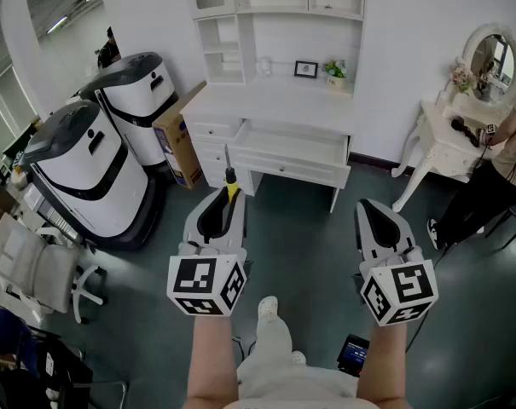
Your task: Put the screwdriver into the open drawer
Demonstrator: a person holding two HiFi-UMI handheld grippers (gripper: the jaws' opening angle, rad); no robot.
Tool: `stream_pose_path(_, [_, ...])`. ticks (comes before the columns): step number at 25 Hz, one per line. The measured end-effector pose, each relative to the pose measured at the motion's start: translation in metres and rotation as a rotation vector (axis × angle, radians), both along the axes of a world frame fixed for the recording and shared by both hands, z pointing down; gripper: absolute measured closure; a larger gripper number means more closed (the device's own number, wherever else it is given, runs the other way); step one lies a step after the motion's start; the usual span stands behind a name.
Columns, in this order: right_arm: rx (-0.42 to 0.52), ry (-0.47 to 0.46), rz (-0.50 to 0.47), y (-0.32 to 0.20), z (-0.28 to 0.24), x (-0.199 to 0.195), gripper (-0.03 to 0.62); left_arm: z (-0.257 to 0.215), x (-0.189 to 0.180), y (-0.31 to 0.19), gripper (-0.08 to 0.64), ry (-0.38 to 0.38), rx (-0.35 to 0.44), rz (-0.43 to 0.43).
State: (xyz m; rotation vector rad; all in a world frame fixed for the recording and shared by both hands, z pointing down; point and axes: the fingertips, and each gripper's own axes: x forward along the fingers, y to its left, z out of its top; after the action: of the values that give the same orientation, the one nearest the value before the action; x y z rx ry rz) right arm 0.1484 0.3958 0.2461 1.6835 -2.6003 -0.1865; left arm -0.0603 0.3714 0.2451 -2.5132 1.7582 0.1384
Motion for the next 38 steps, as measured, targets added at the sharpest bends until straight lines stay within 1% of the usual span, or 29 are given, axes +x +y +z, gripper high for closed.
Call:
stream_pose_path(4, [0.016, 0.033, -0.003, -0.007, -0.004, -0.007, 0.584, 0.001, -0.007, -0.01, 0.479, -0.006, 0.007, -0.012])
stream_pose_path(9, [0.036, 0.044, 0.012, -0.03, -0.014, -0.004, 0.584, -0.004, -0.001, -0.03, 0.479, -0.06, 0.035, -0.01])
stream_pose_path(13, [0.037, 0.041, 0.002, -0.056, -0.014, -0.012, 0.584, -0.006, -0.008, -0.056, 0.479, -0.086, 0.045, -0.005])
stream_pose_path(17, [0.039, 0.003, 0.005, -0.09, -0.017, -0.019, 0.584, -0.007, -0.019, -0.09, 0.479, -0.086, 0.047, -0.003])
stream_pose_path(23, [0.03, 0.028, 0.014, -0.15, -0.013, -0.033, 0.584, -0.003, -0.034, -0.148, 0.479, -0.079, 0.044, 0.0])
stream_pose_path(27, [0.025, 0.036, 0.017, -0.188, -0.011, -0.052, 0.584, -0.003, -0.051, -0.187, 0.479, -0.078, 0.044, 0.009])
stream_pose_path(33, [0.011, 0.063, 0.016, -0.237, -0.01, -0.076, 0.584, -0.004, -0.069, -0.238, 0.479, -0.072, 0.044, 0.032])
stream_pose_path(38, [0.009, 0.126, 0.014, -0.258, -0.007, -0.099, 0.584, -0.005, -0.083, -0.266, 0.479, -0.07, 0.044, 0.056])
